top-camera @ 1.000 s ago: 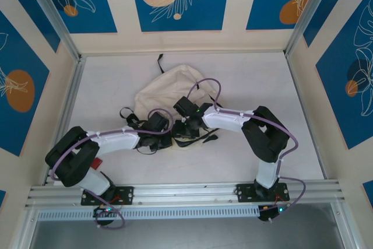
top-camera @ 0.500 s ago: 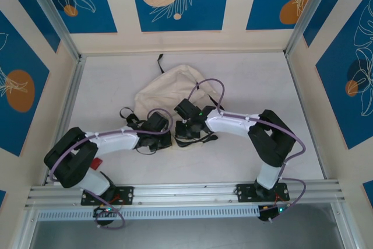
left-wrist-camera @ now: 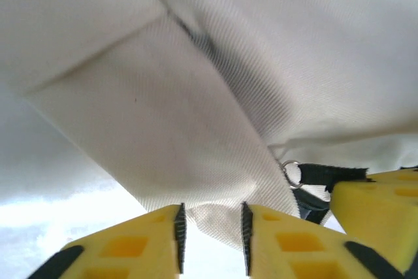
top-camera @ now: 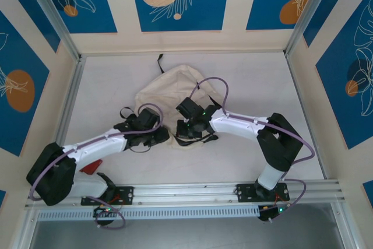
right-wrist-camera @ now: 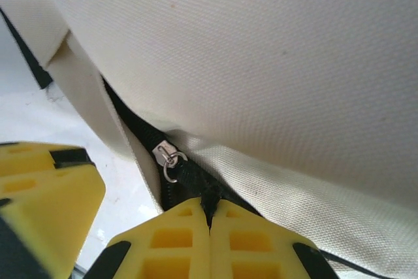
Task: Pack the student bag
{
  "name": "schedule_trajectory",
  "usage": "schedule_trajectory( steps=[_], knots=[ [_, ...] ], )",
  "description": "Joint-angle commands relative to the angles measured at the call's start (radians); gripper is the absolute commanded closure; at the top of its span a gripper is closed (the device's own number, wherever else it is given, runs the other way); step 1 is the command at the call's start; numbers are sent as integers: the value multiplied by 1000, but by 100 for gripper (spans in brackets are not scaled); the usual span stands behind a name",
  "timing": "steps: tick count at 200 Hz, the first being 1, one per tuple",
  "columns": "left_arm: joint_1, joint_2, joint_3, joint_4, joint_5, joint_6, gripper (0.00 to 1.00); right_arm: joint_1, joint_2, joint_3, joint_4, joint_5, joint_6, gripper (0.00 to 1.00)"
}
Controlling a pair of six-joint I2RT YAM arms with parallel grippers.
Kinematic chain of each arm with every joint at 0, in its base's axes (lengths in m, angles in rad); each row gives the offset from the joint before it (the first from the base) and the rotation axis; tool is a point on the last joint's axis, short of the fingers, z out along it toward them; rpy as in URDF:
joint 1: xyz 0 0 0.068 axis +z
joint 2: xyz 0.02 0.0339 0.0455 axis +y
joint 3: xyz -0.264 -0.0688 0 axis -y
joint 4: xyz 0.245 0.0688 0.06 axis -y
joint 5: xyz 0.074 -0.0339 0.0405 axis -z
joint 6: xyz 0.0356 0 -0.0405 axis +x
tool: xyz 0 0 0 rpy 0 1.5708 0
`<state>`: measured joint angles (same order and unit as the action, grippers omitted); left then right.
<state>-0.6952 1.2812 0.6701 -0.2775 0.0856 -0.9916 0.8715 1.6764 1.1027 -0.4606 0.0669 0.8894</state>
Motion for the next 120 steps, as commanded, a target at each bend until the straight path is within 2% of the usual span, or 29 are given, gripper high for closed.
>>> schedule_trajectory(
  steps=[1,18,51,91,120],
  knots=[
    [33,-16,9,15,5,-41,57,6,-50,-12,-17,-56,-8,100],
    [53,28,31,61,43,-52,52,6,-53,-14,0,-88,-11,100],
    [59,120,85,84,57,-53,52,7,-55,-12,12,-134,-13,100],
    [67,171,97,69,50,-55,74,23,-72,-3,-31,-137,-2,100],
    [71,179,102,35,12,-49,92,50,-79,35,-167,-80,21,100]
  ],
)
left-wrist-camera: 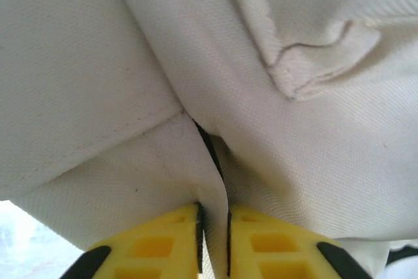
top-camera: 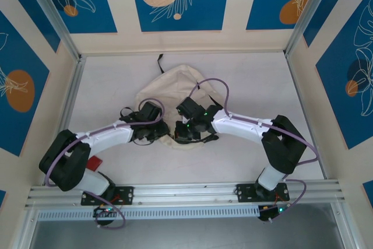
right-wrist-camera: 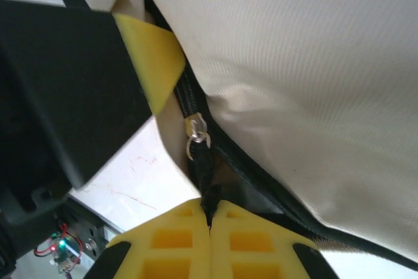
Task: Pack the student bag
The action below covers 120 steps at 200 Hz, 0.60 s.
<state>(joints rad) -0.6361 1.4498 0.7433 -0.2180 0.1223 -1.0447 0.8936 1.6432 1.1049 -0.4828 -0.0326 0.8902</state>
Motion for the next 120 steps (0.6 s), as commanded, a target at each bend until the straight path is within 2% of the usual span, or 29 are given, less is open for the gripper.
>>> schedule_trajectory(
  steps=[1,38,120],
  knots=[
    [11,10,28,-26,-26,5,92,29,-46,35,-150,22,22,100],
    [14,12,24,-31,-45,15,100,55,-52,66,-307,65,79,100],
    [24,11,25,-49,-72,36,100,53,-57,73,-531,280,149,100]
  ],
)
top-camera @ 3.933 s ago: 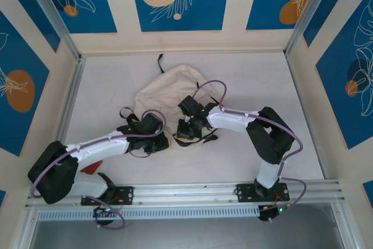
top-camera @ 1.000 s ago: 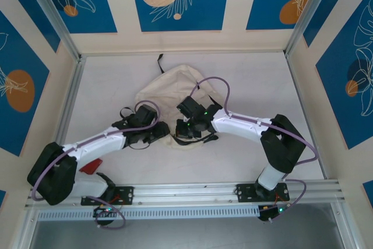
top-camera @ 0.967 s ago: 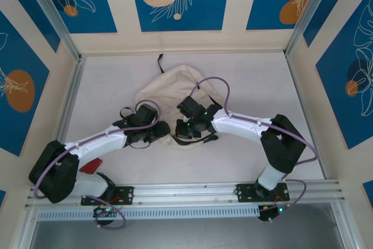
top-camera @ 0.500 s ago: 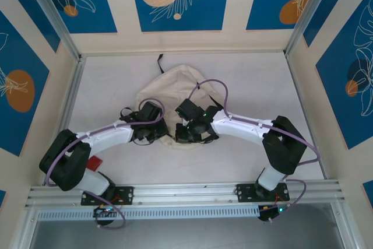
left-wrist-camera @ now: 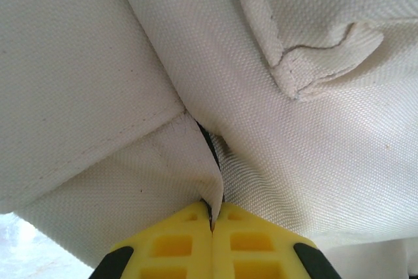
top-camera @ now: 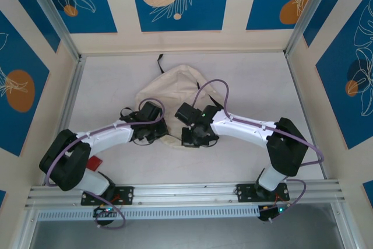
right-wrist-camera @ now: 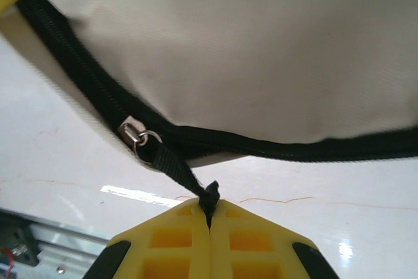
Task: Pack the student bag
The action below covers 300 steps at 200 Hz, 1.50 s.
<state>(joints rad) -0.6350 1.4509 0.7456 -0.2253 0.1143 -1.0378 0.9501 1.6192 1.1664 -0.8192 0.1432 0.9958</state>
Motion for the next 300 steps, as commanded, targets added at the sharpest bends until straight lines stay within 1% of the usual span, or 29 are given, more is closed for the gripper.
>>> schedule_trajectory(
  steps=[1,43,78,107,138,183,196,207,237,244,257,274,291,300],
  knots=[
    [24,9,23,-42,-64,30,100,-4,-33,12,-196,107,44,100],
    [34,3,21,-56,-79,39,100,-36,-40,5,-245,193,47,100],
    [44,-3,17,-61,-82,45,100,-50,-51,13,-230,190,29,100],
    [58,-10,17,-71,-90,51,100,-61,-42,30,-256,226,39,100],
    [72,-20,19,-84,-90,65,100,-74,-45,27,-255,238,33,100],
    [113,-48,28,-117,-101,92,100,-109,-53,49,-241,252,10,100],
    [132,-64,30,-130,-102,106,100,-117,-53,60,-206,228,-28,100],
    [150,-77,35,-146,-105,120,100,-117,-49,68,-146,176,-80,100],
    [199,-103,50,-185,-104,158,100,-116,-15,79,74,-66,-241,100],
    [207,-113,53,-198,-104,163,94,-112,-2,83,117,-113,-259,100],
    [214,-141,55,-226,-104,165,78,-110,23,96,178,-189,-281,100],
    [217,-189,51,-269,-103,158,61,-104,58,122,224,-256,-295,100],
    [216,-234,41,-303,-71,144,50,-99,82,136,258,-299,-296,100],
    [217,-256,31,-303,-32,132,46,-97,87,138,277,-321,-294,100]
  ],
)
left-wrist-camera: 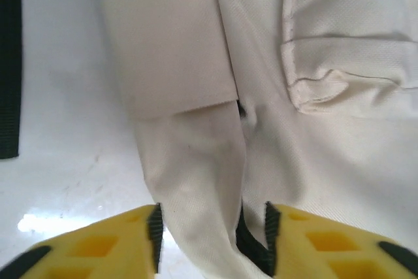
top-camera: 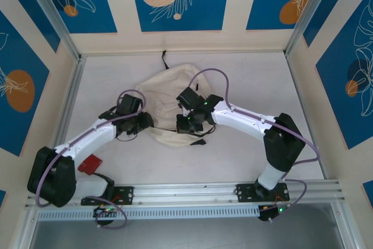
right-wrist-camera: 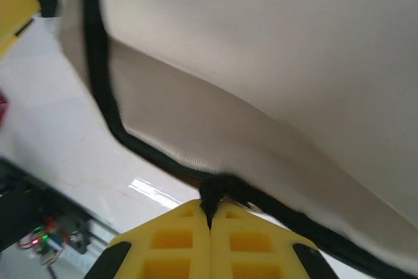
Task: Pack the student bag
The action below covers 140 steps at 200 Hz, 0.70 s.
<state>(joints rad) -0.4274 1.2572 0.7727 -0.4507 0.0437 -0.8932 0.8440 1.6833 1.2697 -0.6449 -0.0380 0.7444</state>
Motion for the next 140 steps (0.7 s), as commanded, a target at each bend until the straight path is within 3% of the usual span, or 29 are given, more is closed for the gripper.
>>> schedule_trajectory(
  steps=[1,38,58,116,140],
  knots=[
    [9,-64,3,-77,43,-15,45,8,24,34,105,-142,-42,100],
    [-3,-95,-49,39,260,-107,34,8,3,13,144,-185,-34,100],
    [-31,-68,-56,88,307,-162,28,9,-23,-21,159,-203,-29,100],
    [-92,50,-42,160,282,-258,25,9,-116,-112,117,-147,-12,100],
    [-99,92,-32,152,252,-259,35,9,-138,-113,53,-84,-4,100]
  ],
)
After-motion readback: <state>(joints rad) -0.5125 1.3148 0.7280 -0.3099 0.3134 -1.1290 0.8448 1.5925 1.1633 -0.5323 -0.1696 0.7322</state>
